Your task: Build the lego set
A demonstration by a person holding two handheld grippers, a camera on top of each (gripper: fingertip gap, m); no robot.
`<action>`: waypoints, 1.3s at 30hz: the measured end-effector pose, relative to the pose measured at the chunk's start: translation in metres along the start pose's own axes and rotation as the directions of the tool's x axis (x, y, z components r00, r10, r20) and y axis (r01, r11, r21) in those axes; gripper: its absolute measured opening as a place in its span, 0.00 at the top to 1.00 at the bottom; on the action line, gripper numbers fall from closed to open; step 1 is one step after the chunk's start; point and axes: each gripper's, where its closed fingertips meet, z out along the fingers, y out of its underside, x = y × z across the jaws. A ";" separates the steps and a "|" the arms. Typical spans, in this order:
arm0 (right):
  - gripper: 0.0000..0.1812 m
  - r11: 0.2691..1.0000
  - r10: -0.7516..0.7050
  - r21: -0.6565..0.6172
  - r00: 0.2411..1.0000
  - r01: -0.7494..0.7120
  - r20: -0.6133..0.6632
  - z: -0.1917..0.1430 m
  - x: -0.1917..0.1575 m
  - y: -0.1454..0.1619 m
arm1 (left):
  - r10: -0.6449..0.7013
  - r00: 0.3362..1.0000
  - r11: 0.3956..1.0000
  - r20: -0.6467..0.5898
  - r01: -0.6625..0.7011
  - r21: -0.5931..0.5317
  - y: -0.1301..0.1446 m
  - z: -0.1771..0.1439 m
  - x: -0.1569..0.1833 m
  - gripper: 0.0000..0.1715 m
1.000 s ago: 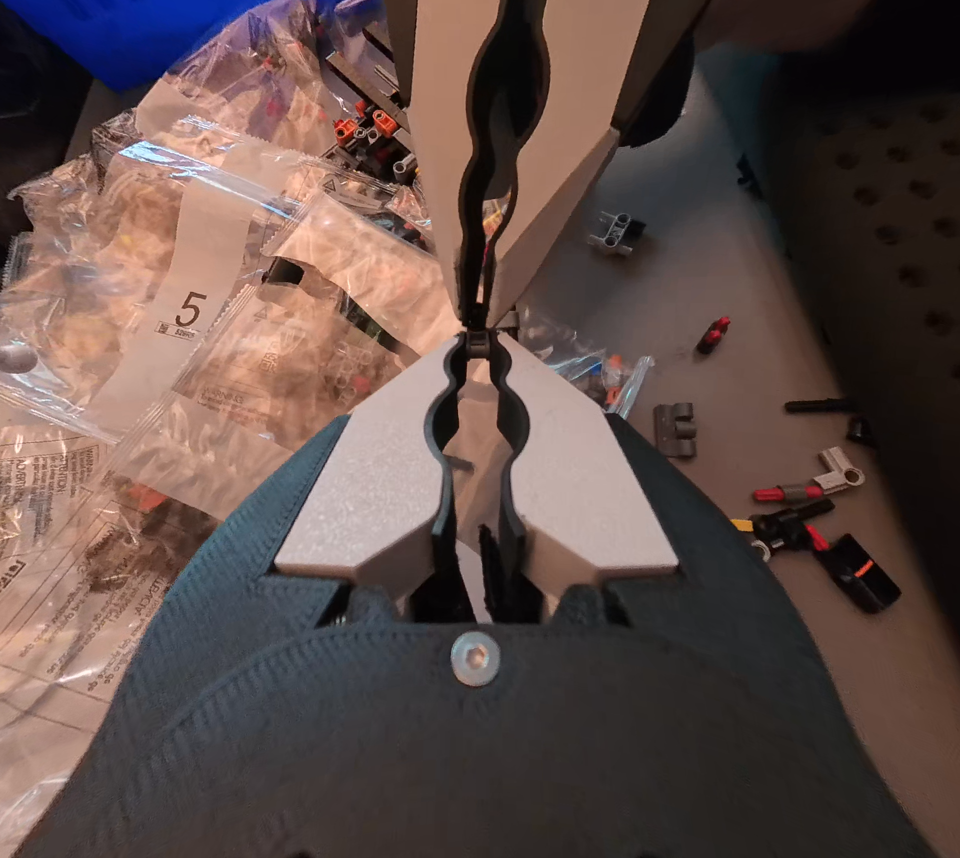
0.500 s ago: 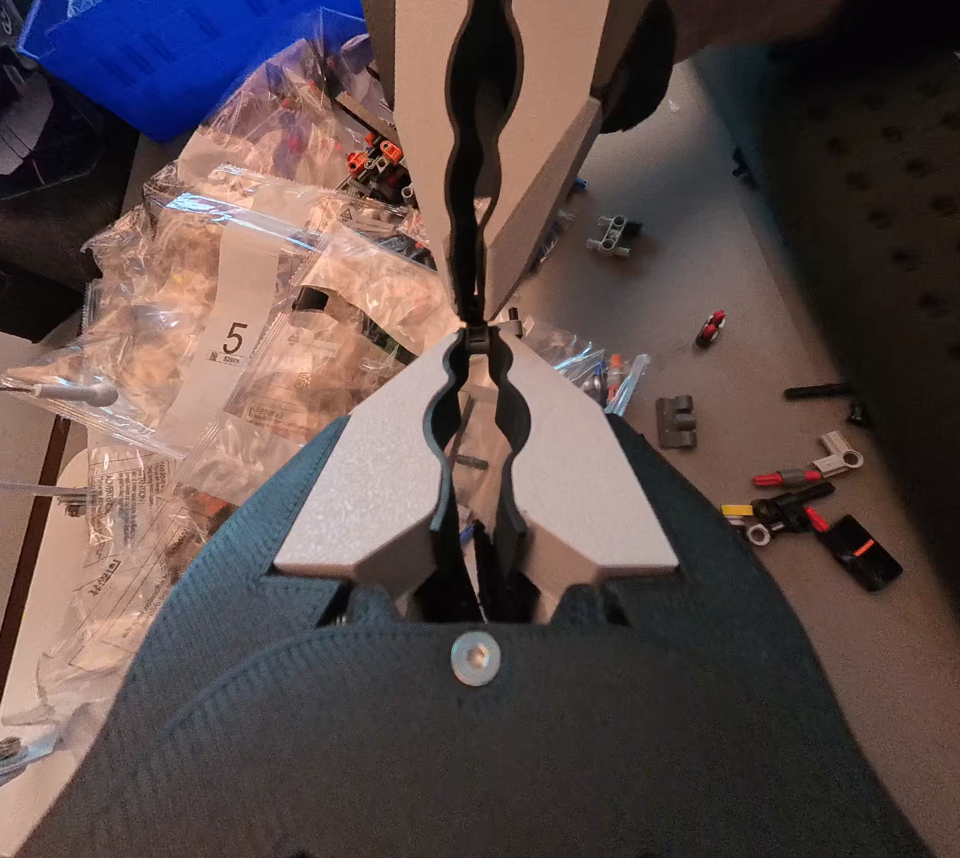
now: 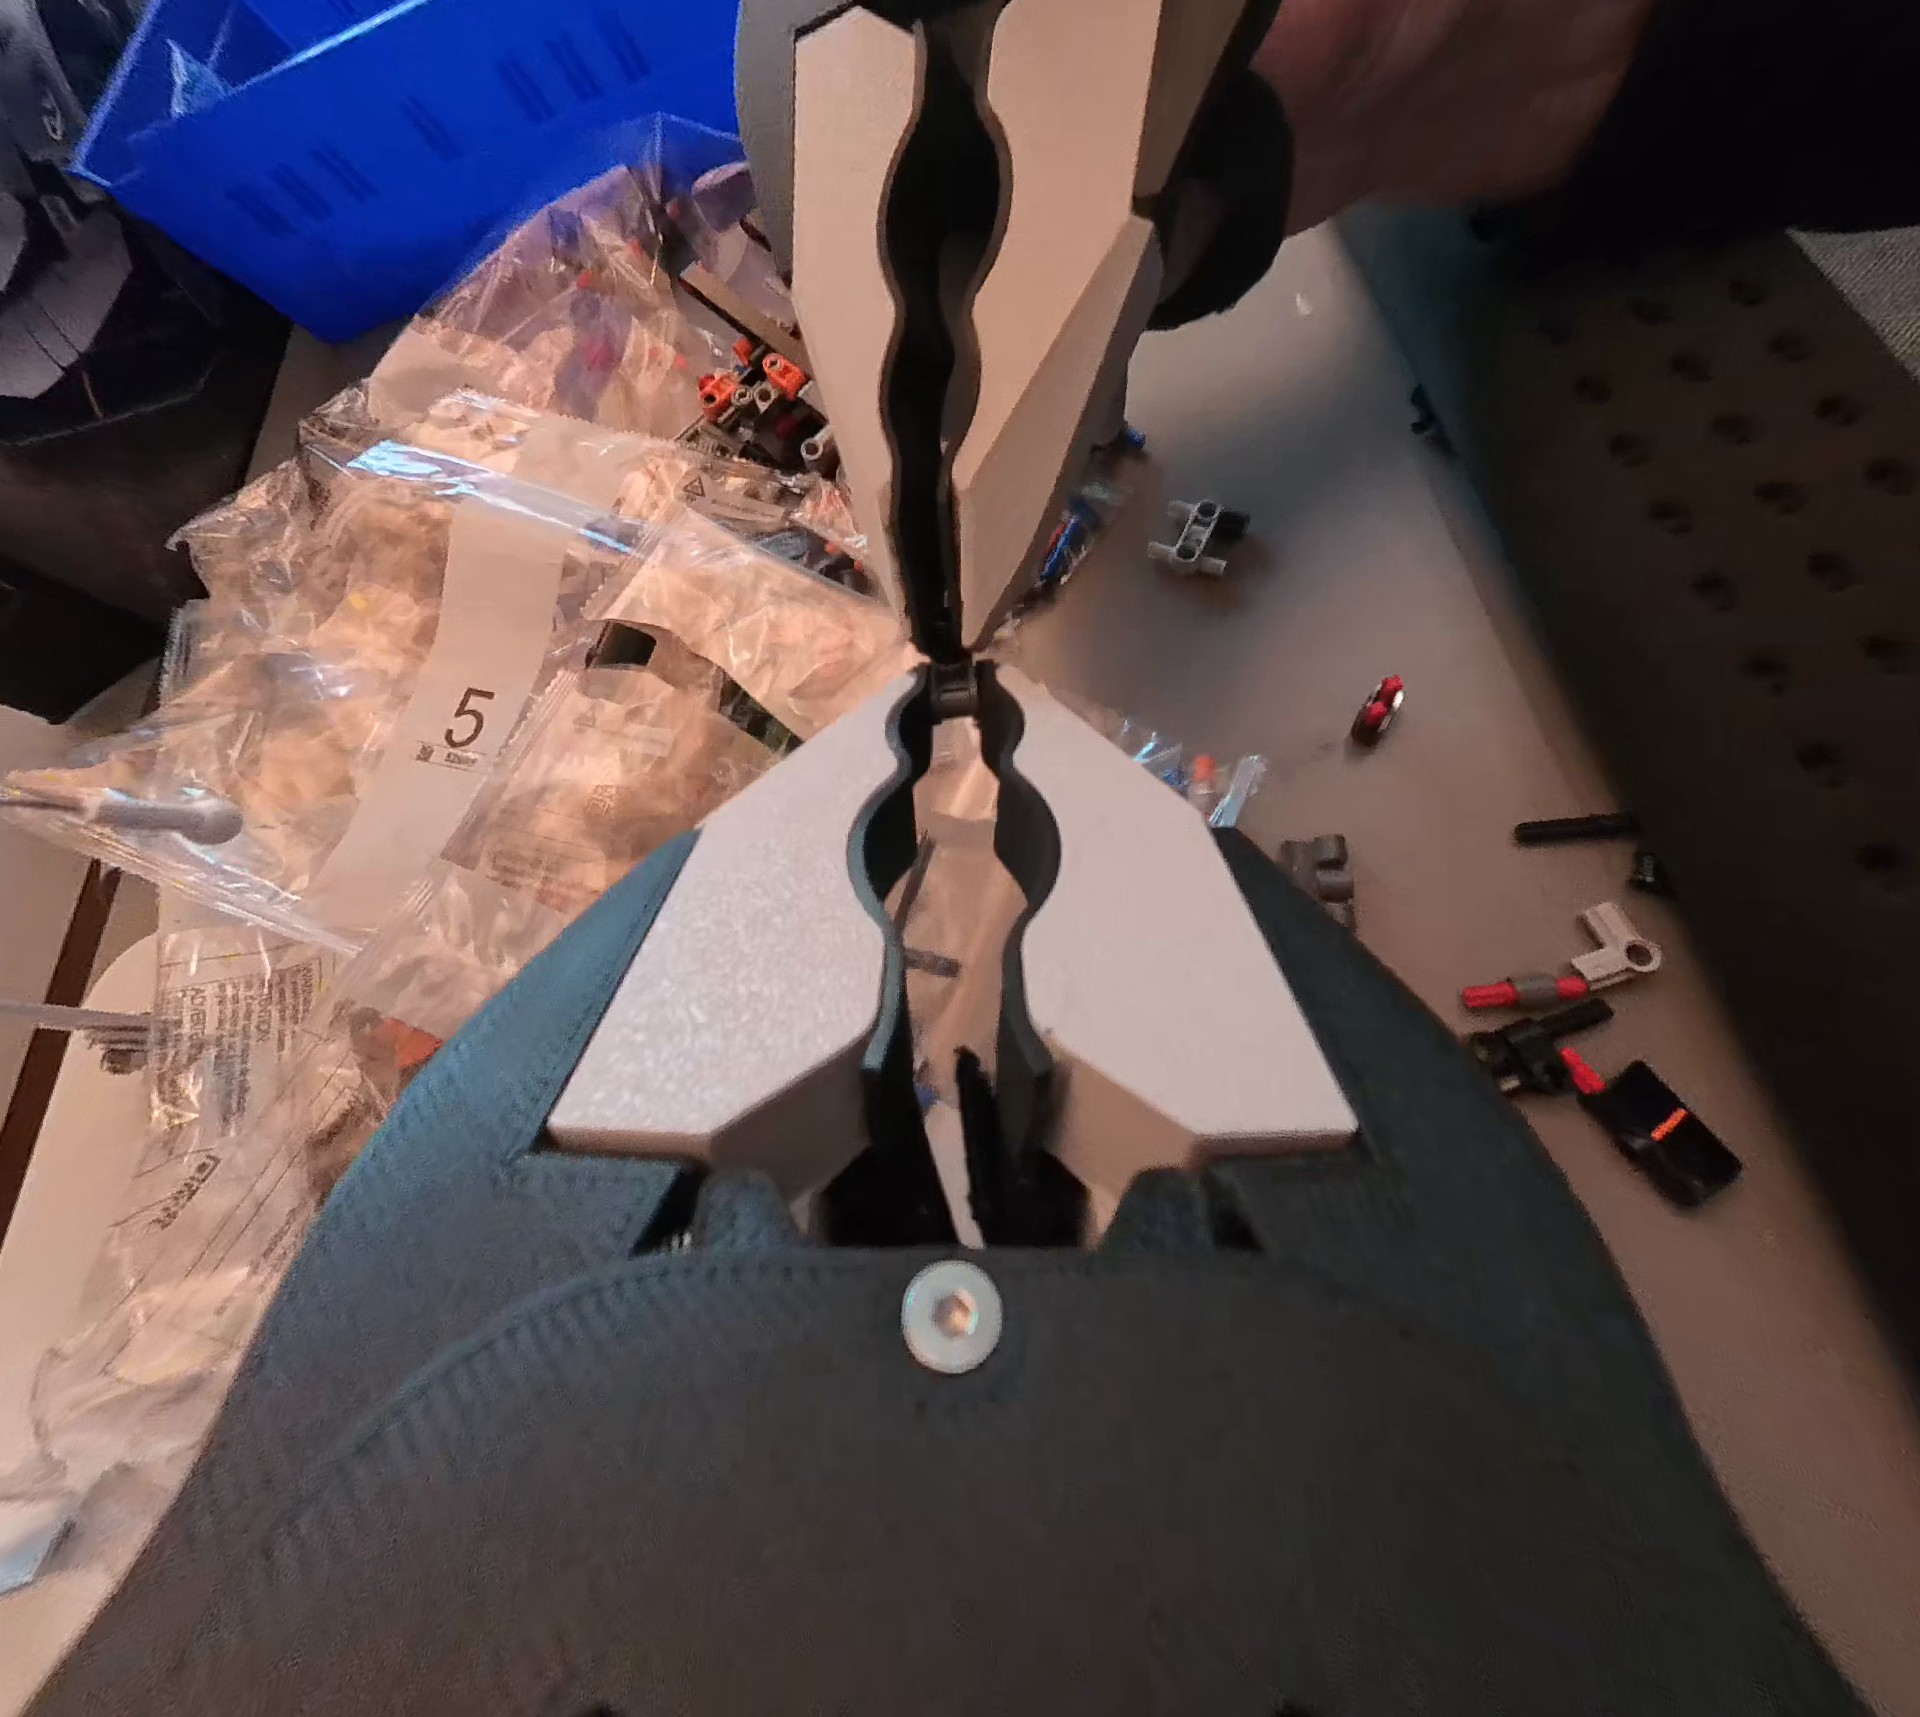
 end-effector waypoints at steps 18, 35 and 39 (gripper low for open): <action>1.00 0.999 -0.032 0.034 0.999 0.032 -0.002 -0.001 -0.007 -0.008 | 0.044 0.999 0.998 0.016 -0.043 -0.044 -0.003 -0.005 0.003 0.96; 0.99 0.985 0.150 0.086 0.988 -0.151 0.025 -0.031 0.018 -0.003 | -0.019 1.000 0.999 0.023 0.020 -0.030 0.009 -0.009 -0.008 0.96; 0.99 0.989 0.134 -0.043 0.982 -0.141 -0.130 -0.030 0.042 0.023 | -0.055 0.997 0.998 0.050 0.055 -0.008 0.012 -0.011 -0.017 0.96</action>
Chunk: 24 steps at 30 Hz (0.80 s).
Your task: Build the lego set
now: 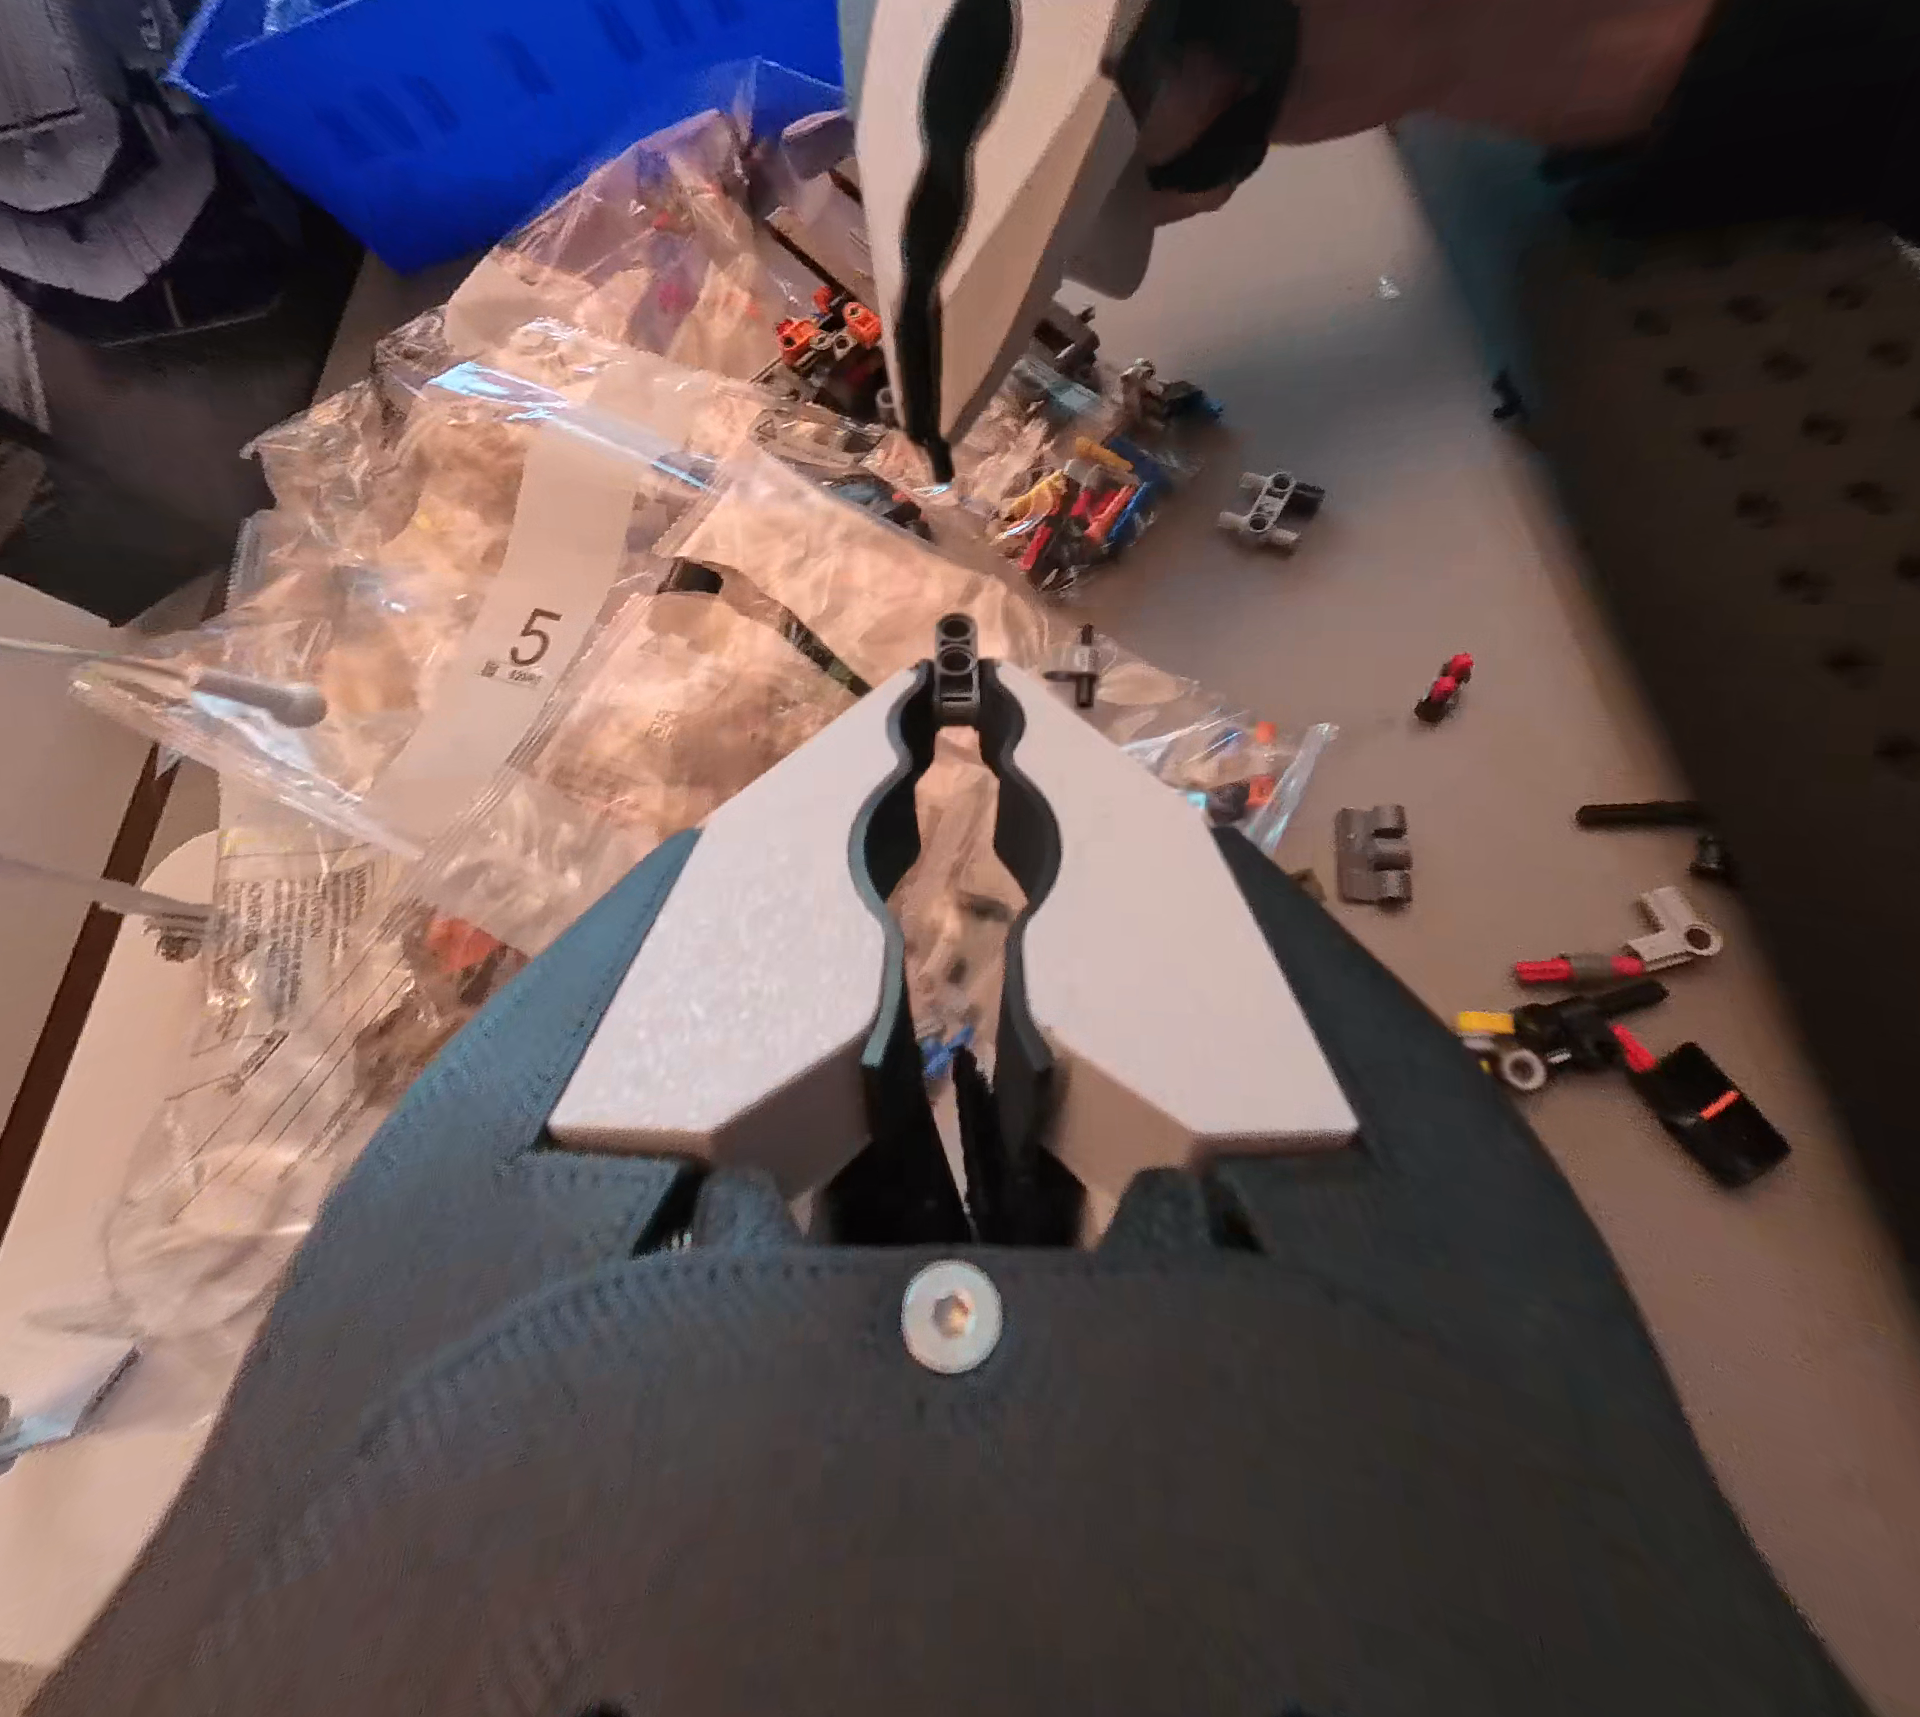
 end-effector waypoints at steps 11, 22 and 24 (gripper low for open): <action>0.99 0.954 0.040 -0.298 0.998 -0.022 0.056 0.062 -0.012 0.041 | -0.067 0.994 0.986 0.090 0.052 0.156 -0.014 -0.018 -0.026 0.97; 0.94 0.973 0.059 -0.230 0.994 -0.036 0.091 0.078 -0.016 0.021 | -0.095 0.986 0.981 0.139 0.069 0.180 -0.013 -0.025 -0.038 0.97; 0.92 0.976 0.084 -0.211 0.991 -0.061 0.102 0.072 -0.015 0.018 | -0.103 0.985 0.979 0.141 0.075 0.191 -0.013 -0.026 -0.039 0.97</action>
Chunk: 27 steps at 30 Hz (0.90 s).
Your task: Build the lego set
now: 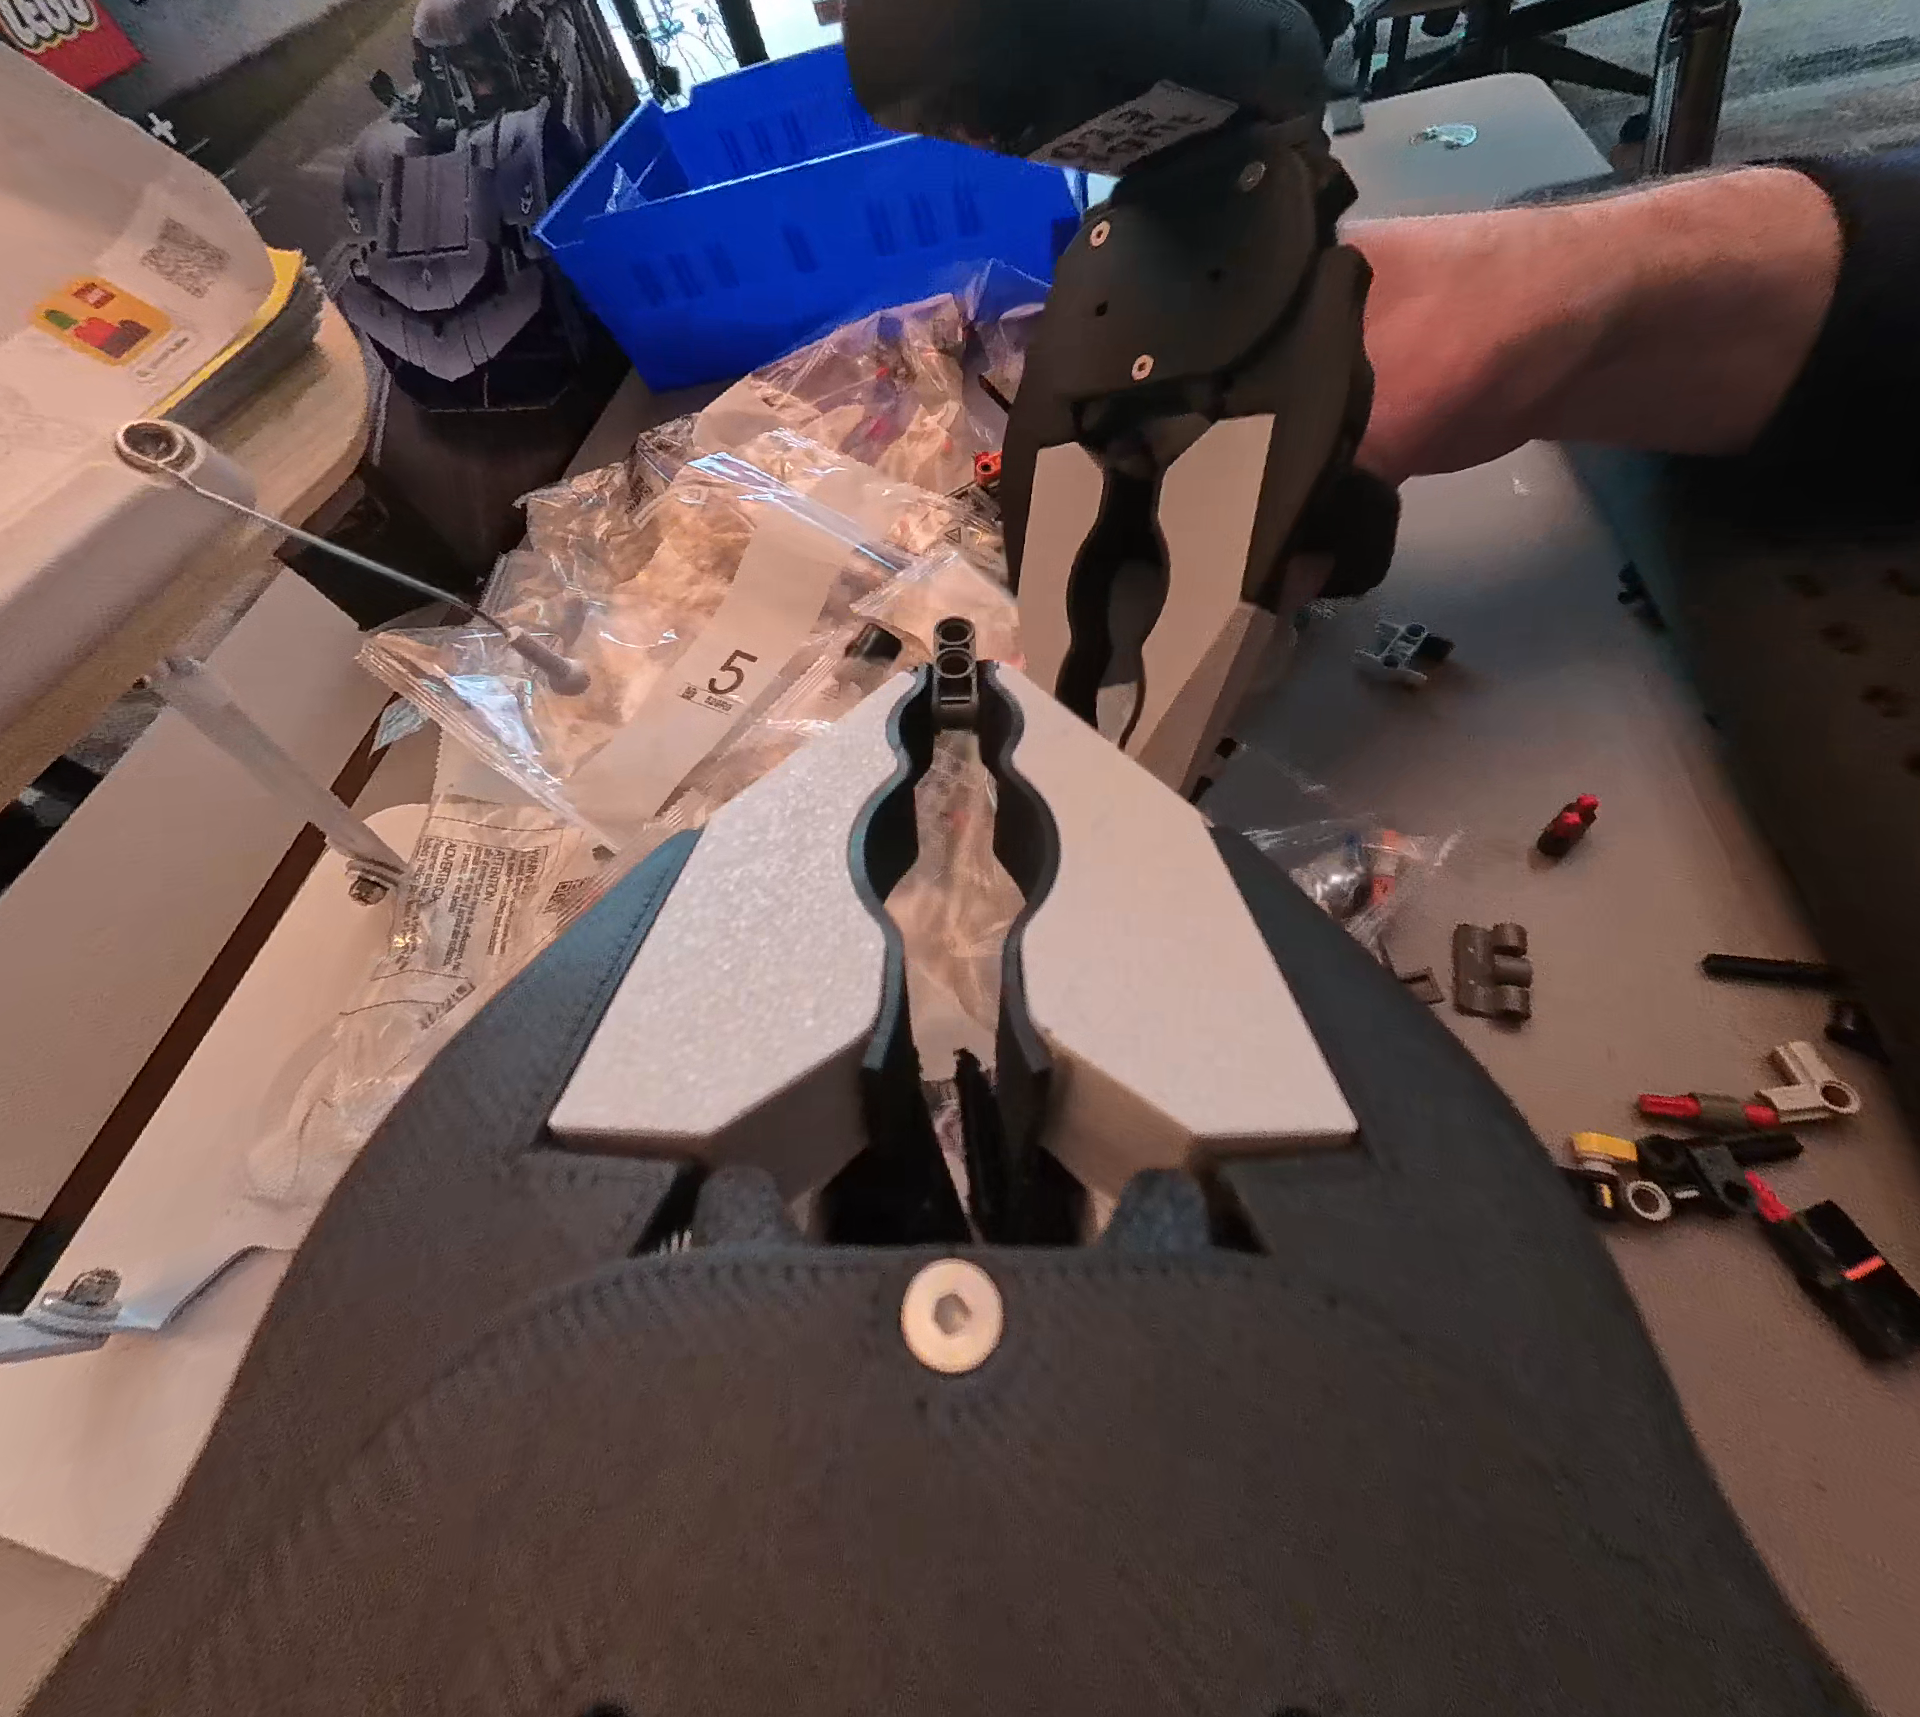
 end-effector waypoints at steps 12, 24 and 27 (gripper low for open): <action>0.87 0.979 -0.109 -0.175 0.994 0.104 -0.020 -0.032 0.001 0.045 | -0.016 0.999 1.000 0.030 0.016 -0.003 0.003 -0.002 -0.008 0.97; 0.96 0.973 -0.156 -0.169 0.988 0.156 0.017 -0.019 -0.010 0.041 | -0.012 0.999 1.000 0.037 0.012 -0.007 0.003 -0.002 -0.008 0.97; 0.93 0.964 -0.154 -0.220 0.988 0.153 0.010 -0.013 -0.009 0.049 | -0.012 0.999 1.000 0.037 0.012 -0.004 0.002 -0.003 -0.008 0.97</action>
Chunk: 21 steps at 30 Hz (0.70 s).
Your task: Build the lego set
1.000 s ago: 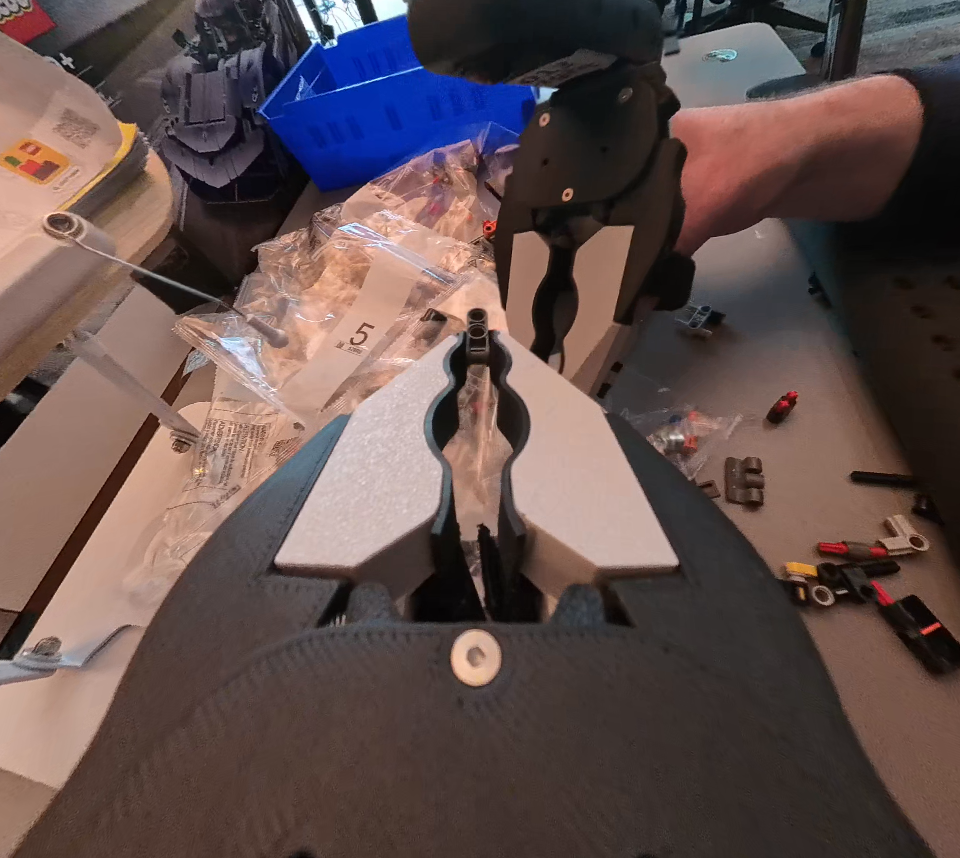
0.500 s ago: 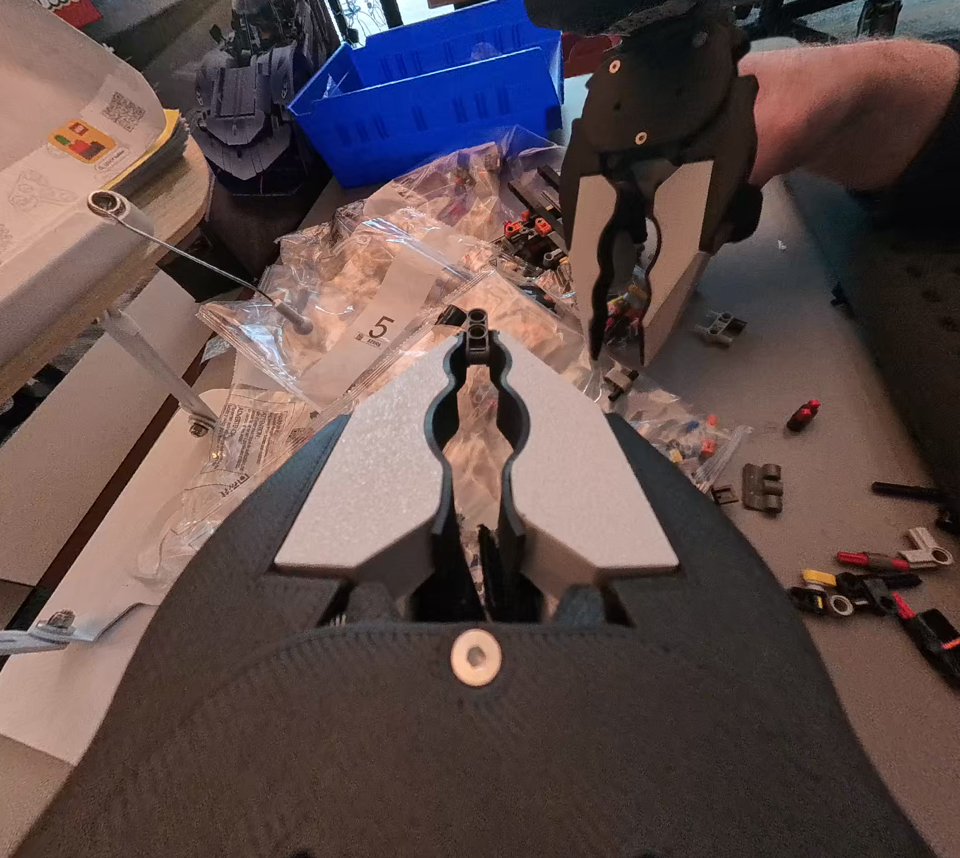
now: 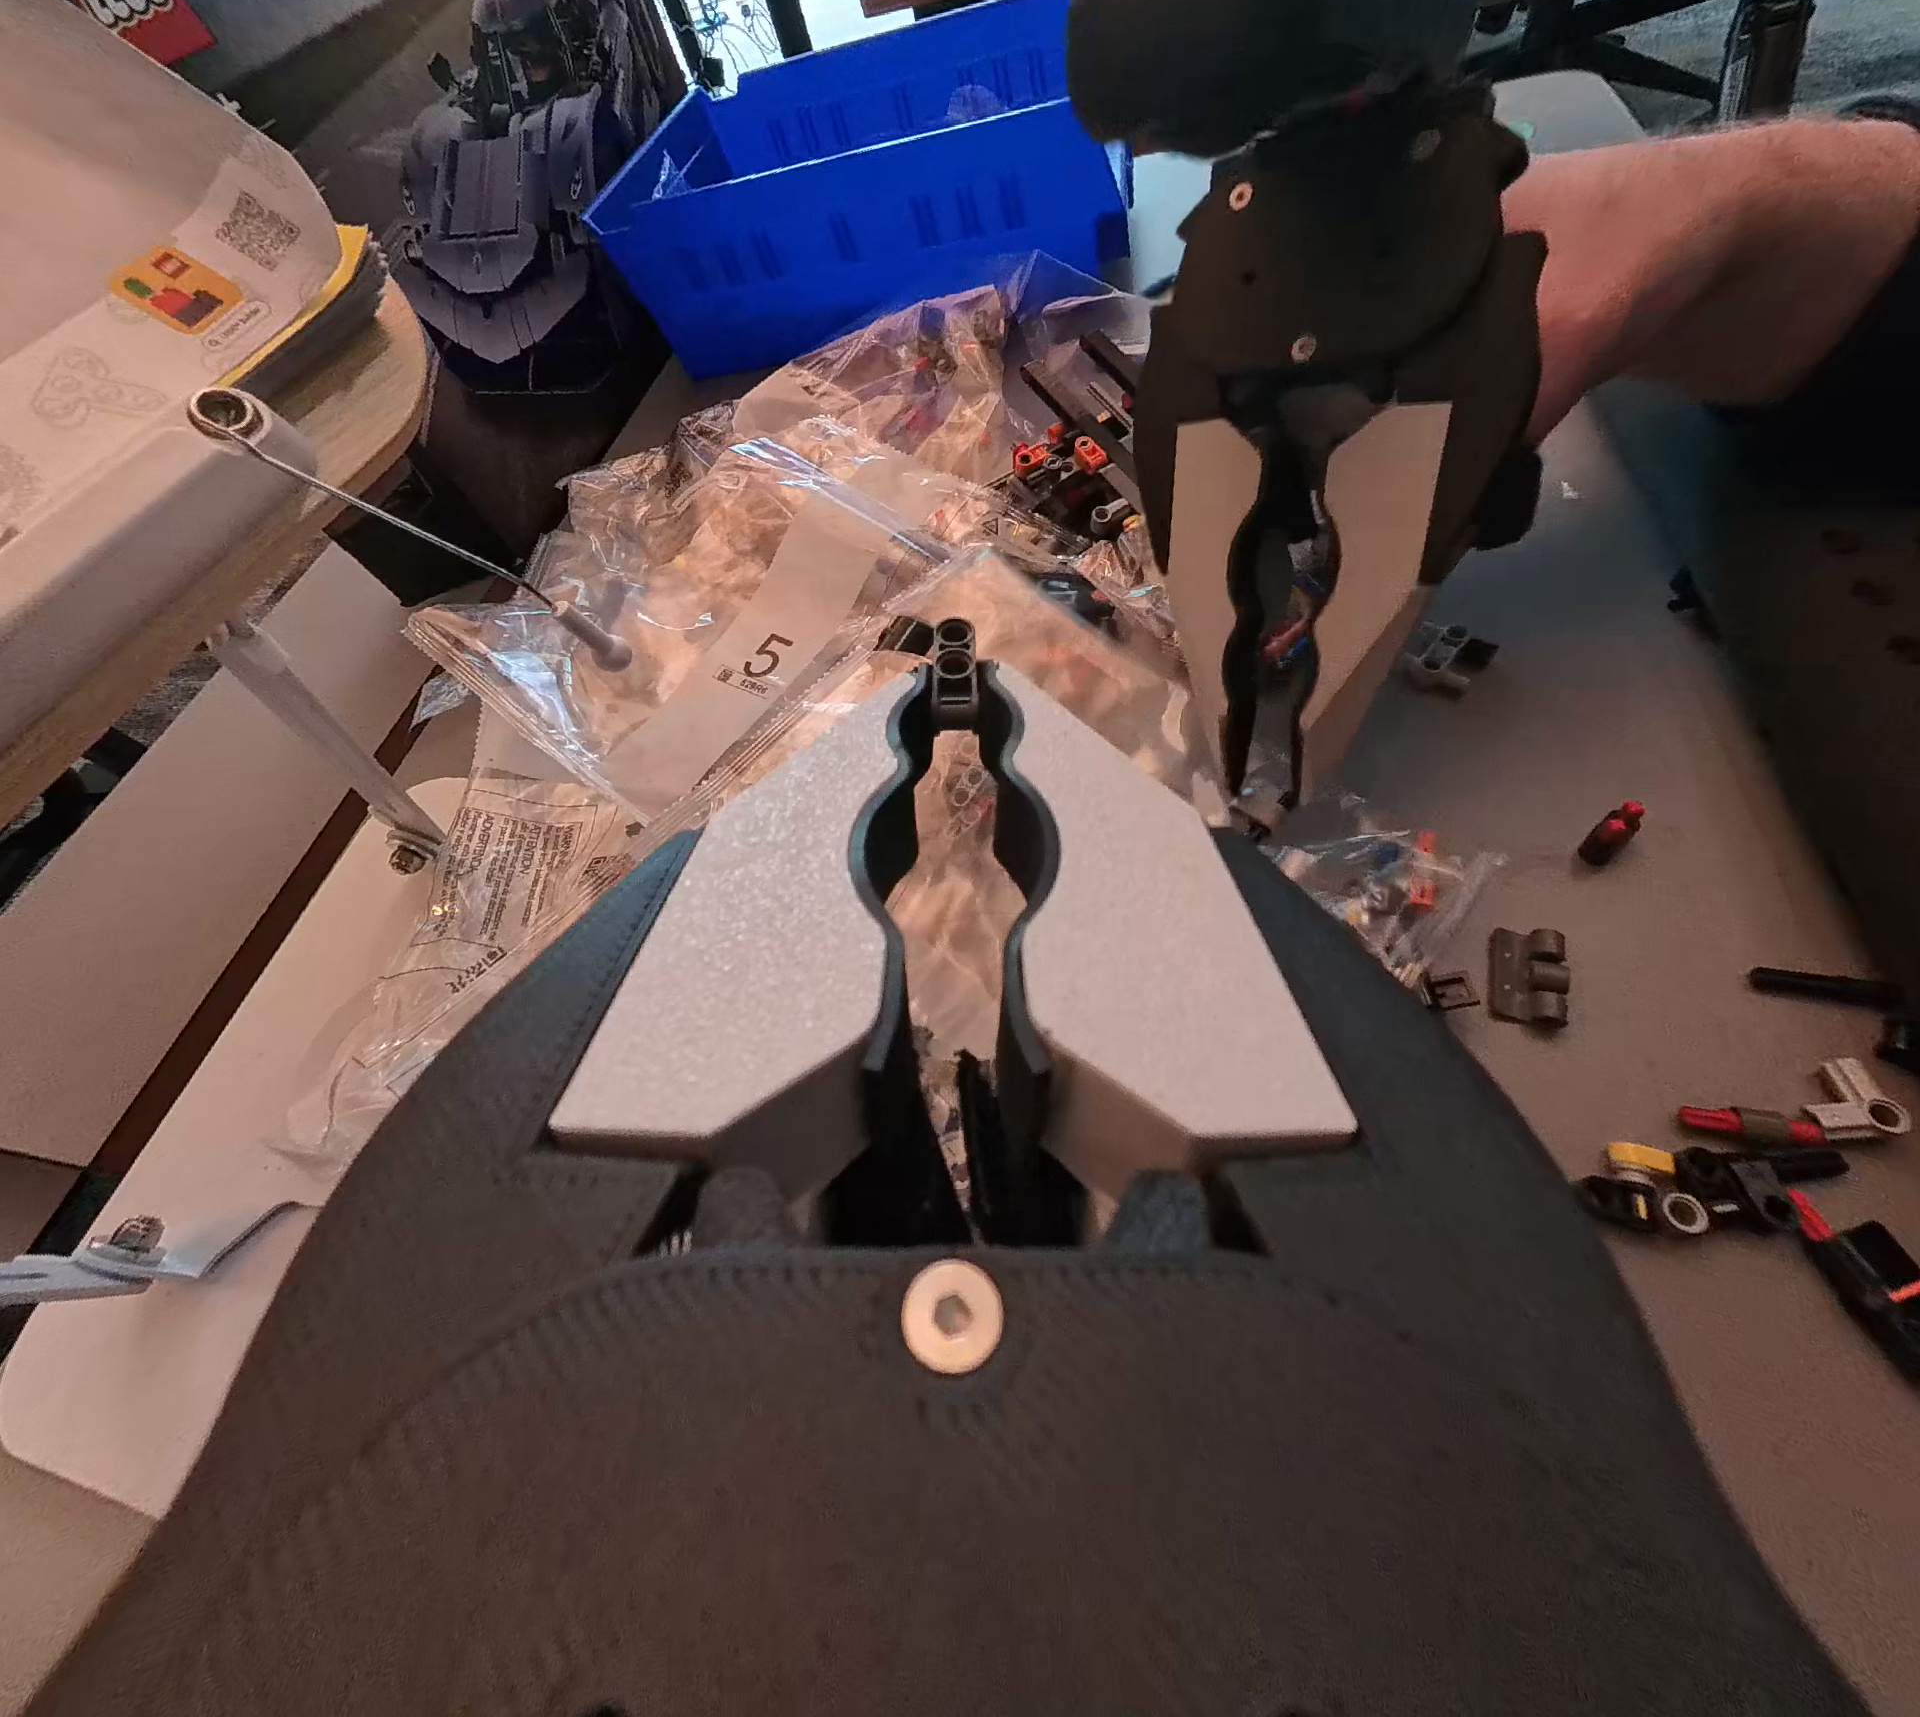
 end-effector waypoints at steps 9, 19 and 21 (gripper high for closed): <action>0.99 0.998 -0.064 -0.001 0.998 0.064 -0.023 0.014 -0.005 -0.010 | 0.002 1.000 1.000 -0.001 -0.002 -0.005 0.001 0.001 0.001 0.97; 0.93 0.998 -0.044 0.049 0.999 0.044 -0.005 0.024 -0.010 -0.031 | 0.002 1.000 1.000 -0.002 -0.002 -0.011 0.002 0.003 0.001 0.97; 0.92 0.997 -0.069 0.022 0.996 0.070 -0.048 0.024 -0.006 -0.027 | 0.004 1.000 1.000 -0.001 -0.004 -0.013 0.003 0.003 0.001 0.97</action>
